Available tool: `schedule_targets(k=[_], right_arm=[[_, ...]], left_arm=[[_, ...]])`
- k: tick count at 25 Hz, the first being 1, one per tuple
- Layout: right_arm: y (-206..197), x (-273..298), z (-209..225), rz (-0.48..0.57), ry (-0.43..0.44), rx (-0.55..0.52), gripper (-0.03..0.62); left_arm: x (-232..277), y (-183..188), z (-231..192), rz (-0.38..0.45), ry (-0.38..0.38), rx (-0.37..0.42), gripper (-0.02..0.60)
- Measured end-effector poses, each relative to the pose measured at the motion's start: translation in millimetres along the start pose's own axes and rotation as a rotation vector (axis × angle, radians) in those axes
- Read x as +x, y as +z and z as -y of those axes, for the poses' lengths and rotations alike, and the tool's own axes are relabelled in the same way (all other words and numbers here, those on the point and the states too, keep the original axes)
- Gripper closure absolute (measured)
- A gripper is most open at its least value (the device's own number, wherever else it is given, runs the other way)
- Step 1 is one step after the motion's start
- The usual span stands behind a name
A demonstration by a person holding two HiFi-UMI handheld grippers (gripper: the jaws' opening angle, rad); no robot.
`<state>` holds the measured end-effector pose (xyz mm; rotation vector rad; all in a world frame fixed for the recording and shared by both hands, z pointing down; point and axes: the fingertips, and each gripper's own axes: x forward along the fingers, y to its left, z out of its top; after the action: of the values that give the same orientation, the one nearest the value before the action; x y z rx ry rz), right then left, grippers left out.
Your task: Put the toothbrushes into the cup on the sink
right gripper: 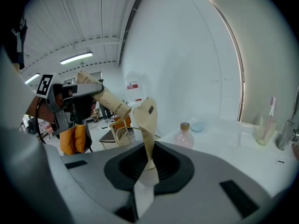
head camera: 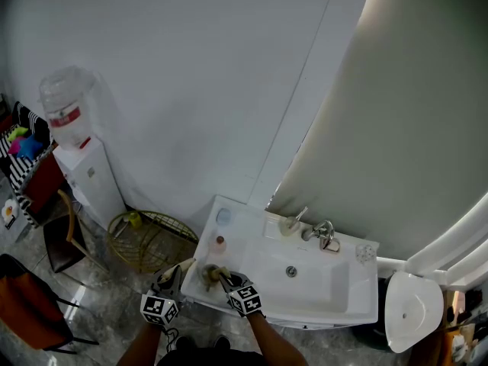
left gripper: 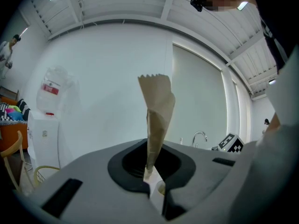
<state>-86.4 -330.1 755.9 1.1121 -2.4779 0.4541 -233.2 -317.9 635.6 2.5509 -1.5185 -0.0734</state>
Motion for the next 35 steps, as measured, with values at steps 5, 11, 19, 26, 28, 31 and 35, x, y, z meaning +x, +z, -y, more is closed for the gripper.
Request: schedule_targets(k=[5,11,19,26,28,31,35], right_arm=[[0.9,-3.4,1.5,0.019,-0.006,0.018,0.543],[6.7,-11.6,1.5,0.070,0.003,0.035,0.461],[39.3,-34.3,12.0,0.183,-0.037,0.035,0.396],[86.5,-61.5,15.5,0.314,-0.067,-0.012,0.396],[100.5,-70.6,12.0,0.349,-0.063,-0.031,0.396],[121.8,-86.4,5.9,0.405,-0.065,-0.046,0.396],[144.1,-107.5,-3.5,0.457,-0.074,-0.090,0.396]], left_arm=[[0.2,0.6,2.9,0.001,-0.011,-0.002,0.548],[-1.6,-0.8,5.4,0.002,-0.011,-0.014,0.548],[-1.6,7.1,7.0,0.020,-0.010,-0.024,0.548],[-1.2,19.9,9.3,0.045,-0.013,-0.020,0.548],[-0.1,25.9,10.5,0.058,-0.014,-0.012,0.548],[0.5,35.8,11.6,0.078,-0.015,-0.006,0.548],[-1.6,49.2,14.2,0.109,-0.017,-0.012,0.548]])
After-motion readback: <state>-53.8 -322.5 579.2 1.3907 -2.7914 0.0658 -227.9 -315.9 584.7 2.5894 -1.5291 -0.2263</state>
